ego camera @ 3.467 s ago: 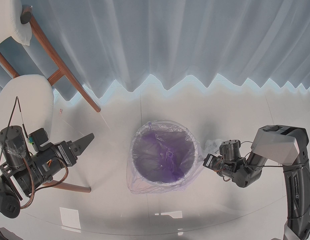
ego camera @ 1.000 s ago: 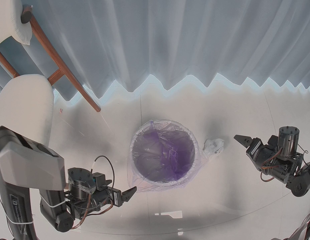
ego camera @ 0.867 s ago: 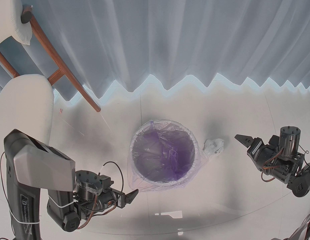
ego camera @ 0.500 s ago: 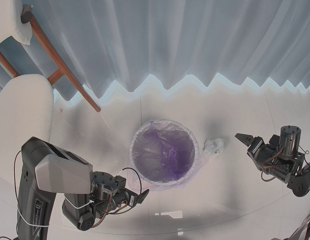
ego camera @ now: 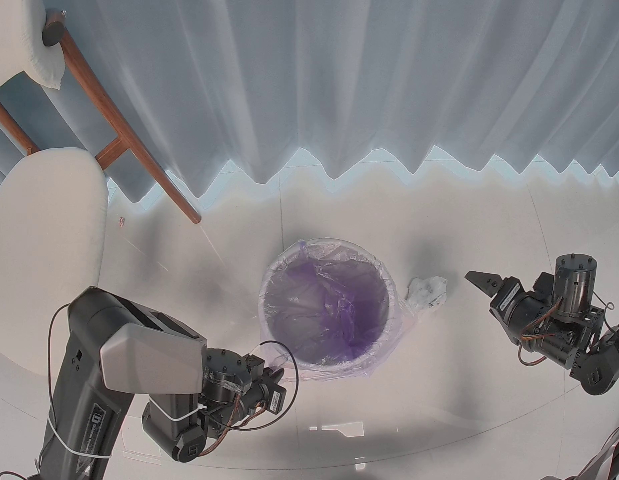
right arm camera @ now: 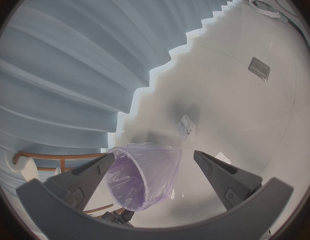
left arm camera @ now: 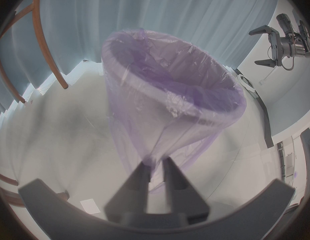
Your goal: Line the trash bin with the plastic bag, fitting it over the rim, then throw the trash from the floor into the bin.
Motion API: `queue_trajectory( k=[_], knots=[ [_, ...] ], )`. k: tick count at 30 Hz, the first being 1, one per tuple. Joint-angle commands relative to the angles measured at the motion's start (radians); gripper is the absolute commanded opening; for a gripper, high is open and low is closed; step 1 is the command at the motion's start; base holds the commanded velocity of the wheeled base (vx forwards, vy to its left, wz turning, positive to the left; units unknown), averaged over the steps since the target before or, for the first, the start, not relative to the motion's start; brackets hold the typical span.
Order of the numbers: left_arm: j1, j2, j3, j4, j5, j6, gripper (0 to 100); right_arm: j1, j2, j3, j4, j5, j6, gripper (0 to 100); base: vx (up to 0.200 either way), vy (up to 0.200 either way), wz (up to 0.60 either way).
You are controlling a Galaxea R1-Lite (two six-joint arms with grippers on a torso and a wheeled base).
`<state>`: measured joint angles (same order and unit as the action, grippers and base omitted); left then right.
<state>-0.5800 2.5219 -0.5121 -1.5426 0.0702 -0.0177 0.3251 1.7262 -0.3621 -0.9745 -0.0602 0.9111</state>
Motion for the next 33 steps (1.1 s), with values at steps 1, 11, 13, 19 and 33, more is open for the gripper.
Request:
queue_trajectory(
  k=[1, 11, 13, 19, 33],
  knots=[
    [0.002, 0.032, 0.003, -0.001, 0.000, 0.001, 0, 0.002, 0.016, -0.001, -0.001, 0.000, 0.000, 100, 0.000, 0.000, 0.00],
    [0.014, 0.066, -0.016, 0.021, -0.010, -0.001, 0, 0.000, 0.009, 0.005, -0.001, 0.000, 0.035, 100, 0.000, 0.000, 0.00],
    [0.020, 0.061, -0.026, 0.058, -0.012, -0.001, 0, 0.002, 0.009, 0.008, -0.001, 0.000, 0.038, 100, 0.000, 0.000, 0.00],
    [0.022, 0.021, -0.074, 0.228, -0.015, -0.002, 0, 0.002, 0.012, 0.014, -0.001, 0.000, 0.042, 100, 0.000, 0.000, 0.00],
    [0.042, 0.063, -0.089, 0.116, -0.017, -0.005, 0, 0.002, 0.016, 0.011, -0.001, 0.000, 0.043, 100, 0.000, 0.000, 0.00]
  ],
)
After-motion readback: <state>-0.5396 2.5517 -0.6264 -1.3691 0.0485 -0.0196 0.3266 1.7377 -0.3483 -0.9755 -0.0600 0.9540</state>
